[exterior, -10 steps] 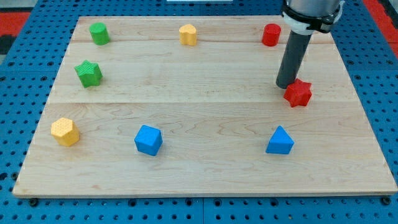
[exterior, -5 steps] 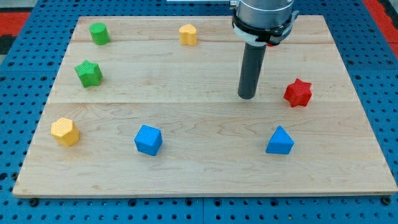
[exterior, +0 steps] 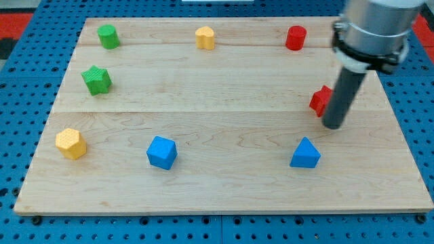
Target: Drag red star towards the center right
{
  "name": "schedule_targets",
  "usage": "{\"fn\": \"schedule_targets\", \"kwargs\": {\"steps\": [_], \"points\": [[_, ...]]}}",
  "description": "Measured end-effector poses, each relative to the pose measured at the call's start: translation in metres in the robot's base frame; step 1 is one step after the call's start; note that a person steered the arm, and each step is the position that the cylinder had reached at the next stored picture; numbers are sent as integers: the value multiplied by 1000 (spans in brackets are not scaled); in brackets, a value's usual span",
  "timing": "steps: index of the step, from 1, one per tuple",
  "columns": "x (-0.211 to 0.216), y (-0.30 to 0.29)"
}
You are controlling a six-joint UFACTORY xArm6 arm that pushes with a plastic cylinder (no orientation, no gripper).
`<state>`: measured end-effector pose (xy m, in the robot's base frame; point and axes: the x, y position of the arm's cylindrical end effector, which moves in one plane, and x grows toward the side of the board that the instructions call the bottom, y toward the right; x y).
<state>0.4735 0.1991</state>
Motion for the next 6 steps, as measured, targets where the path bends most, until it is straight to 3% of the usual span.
{"fn": "schedule_targets", "kwargs": {"steps": [2, 3, 4, 6], "points": [[-45, -8], [-44, 43], [-118, 43], [-146, 10]]}}
